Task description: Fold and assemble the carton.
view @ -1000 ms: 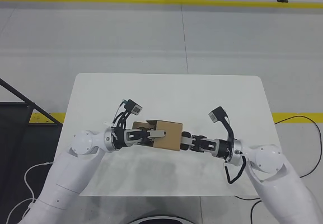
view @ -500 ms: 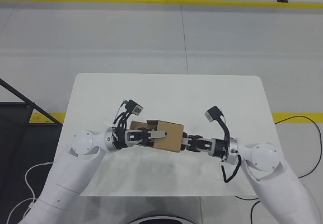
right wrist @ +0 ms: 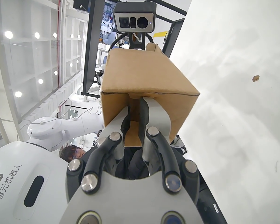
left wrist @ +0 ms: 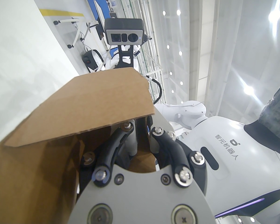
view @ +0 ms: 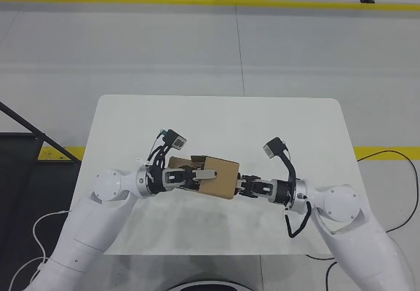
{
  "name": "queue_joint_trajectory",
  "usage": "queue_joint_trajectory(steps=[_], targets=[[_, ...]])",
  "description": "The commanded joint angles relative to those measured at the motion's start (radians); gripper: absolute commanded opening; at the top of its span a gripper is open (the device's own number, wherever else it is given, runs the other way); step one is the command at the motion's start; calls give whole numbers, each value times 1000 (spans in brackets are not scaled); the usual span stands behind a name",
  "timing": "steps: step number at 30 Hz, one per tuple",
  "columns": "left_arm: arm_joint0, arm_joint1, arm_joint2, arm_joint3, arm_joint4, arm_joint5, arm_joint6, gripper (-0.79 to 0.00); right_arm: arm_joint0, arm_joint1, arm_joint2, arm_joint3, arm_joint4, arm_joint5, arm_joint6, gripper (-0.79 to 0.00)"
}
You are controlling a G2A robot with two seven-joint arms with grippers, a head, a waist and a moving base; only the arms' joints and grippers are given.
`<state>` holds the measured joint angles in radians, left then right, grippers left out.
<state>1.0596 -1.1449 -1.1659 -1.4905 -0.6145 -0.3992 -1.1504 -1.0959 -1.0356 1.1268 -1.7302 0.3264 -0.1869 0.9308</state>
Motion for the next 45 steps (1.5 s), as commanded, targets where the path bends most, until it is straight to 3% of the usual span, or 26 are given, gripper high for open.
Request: queue_joint_trajectory(steps=[1,19,35,45], targets=[[0,0,0,0,0,0,1,-785,-2,-1,1,1,2,-4,-1,-603],[0,-2,2,3,-10,-6,1,-785,-4,-7,1,8,15,-20,-9,-548],[8,0,-13,-5,-21,-12,-3,-785,-61,4,84,45,112,-107,54,-563],[4,-1,-11,-2,-18,-8,0,-785,-100,13,153,47,168,-151,89,-533]])
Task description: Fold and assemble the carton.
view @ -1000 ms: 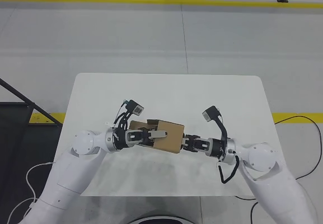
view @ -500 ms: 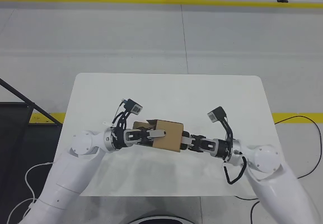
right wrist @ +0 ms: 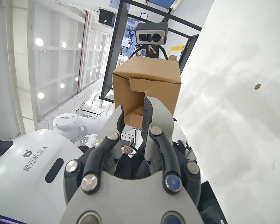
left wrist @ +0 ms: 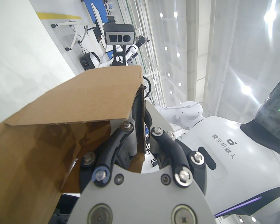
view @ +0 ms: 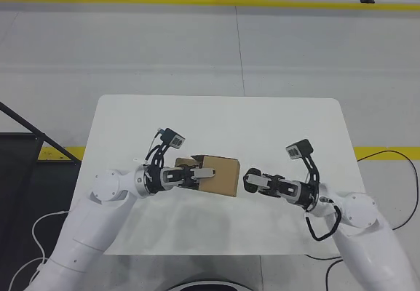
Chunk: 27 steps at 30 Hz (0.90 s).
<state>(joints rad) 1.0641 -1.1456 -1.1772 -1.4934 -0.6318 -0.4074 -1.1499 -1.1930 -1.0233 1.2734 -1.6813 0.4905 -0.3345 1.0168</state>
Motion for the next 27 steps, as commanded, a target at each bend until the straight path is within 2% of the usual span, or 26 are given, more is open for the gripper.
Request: queue_joint_trajectory(steps=[1,5,7,8,9,10,27], targets=[[-1,0,1,2,-2,0,-1,-785,-10,2,16,-4,6,-10,5,-529],[-4,0,2,4,6,0,-2,-785,-27,8,49,-23,-24,-47,14,-480],[-4,0,0,2,9,-1,-3,-785,-41,11,69,-42,-63,-79,-3,-394],[-3,1,-3,0,13,-3,-6,-785,-55,13,82,-59,-92,-101,-18,-228],[-2,2,-6,-5,19,-6,-9,-785,-72,15,95,-79,-122,-122,-31,-179],[1,3,-10,-9,25,-10,-12,-785,-91,17,107,-100,-150,-139,-40,0],[13,8,-28,-25,38,-7,-16,-785,-104,18,116,-113,-166,-149,-46,0]])
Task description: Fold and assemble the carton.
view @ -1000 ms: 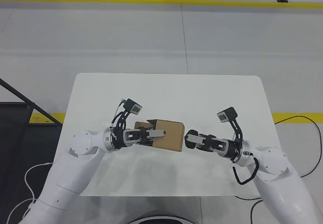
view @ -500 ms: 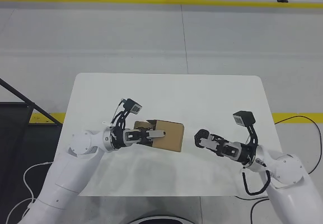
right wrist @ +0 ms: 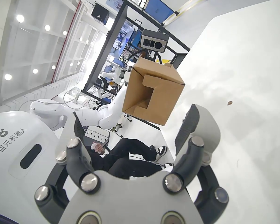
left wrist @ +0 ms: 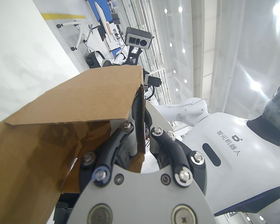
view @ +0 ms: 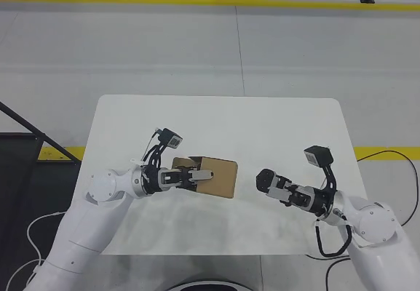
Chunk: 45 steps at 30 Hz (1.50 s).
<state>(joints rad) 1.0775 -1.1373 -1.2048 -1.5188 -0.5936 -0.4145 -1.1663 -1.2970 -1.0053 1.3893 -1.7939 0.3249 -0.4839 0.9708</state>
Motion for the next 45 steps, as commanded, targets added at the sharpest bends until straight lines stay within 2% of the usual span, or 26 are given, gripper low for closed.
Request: queue_joint_trajectory(steps=[1,7,11,19,25,37,39,45], targets=[[3,0,0,-3,10,2,14,-785,0,0,0,0,0,0,0,0],[2,6,-9,-57,258,-37,123,-785,0,0,0,0,0,0,0,0],[12,16,-32,-125,414,-51,146,-785,-1,0,0,-1,-2,2,-4,0],[50,46,-85,-309,830,-43,112,-785,-16,2,15,-8,-10,-11,-23,0],[83,60,-78,-427,983,-37,71,-785,-30,6,35,-8,18,-32,-9,0],[83,60,-78,-427,983,-37,71,-785,-34,7,38,-9,22,-32,-6,0],[89,62,-59,-423,993,-72,57,-785,-34,7,38,-9,22,-32,-6,0],[65,75,-21,-488,1322,-120,-12,-785,-34,7,38,-9,22,-32,-6,0]])
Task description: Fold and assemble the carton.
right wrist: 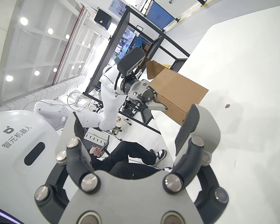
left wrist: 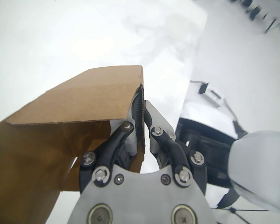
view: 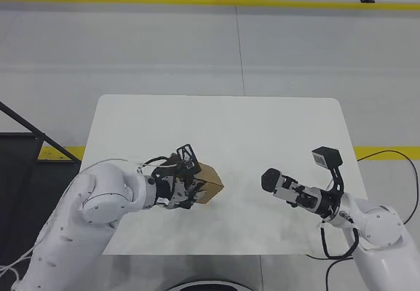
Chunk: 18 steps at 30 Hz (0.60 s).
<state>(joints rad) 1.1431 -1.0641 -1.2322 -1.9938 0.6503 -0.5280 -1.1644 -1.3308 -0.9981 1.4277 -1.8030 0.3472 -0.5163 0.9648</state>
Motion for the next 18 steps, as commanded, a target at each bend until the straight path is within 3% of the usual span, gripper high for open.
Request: queue_joint_trajectory(steps=[1,5,9,13,18], targets=[[-2,4,13,-27,122,-10,-19,-785,0,0,0,0,0,0,0,0],[-19,15,56,-48,240,-56,-72,-785,0,0,0,0,0,0,0,0],[-46,44,164,-42,362,-54,-74,-785,0,0,0,0,0,0,0,0],[-105,79,293,-24,463,-80,-48,-785,0,0,0,0,0,0,0,0],[-202,118,416,18,473,-129,1,-785,0,0,0,0,0,0,0,0]])
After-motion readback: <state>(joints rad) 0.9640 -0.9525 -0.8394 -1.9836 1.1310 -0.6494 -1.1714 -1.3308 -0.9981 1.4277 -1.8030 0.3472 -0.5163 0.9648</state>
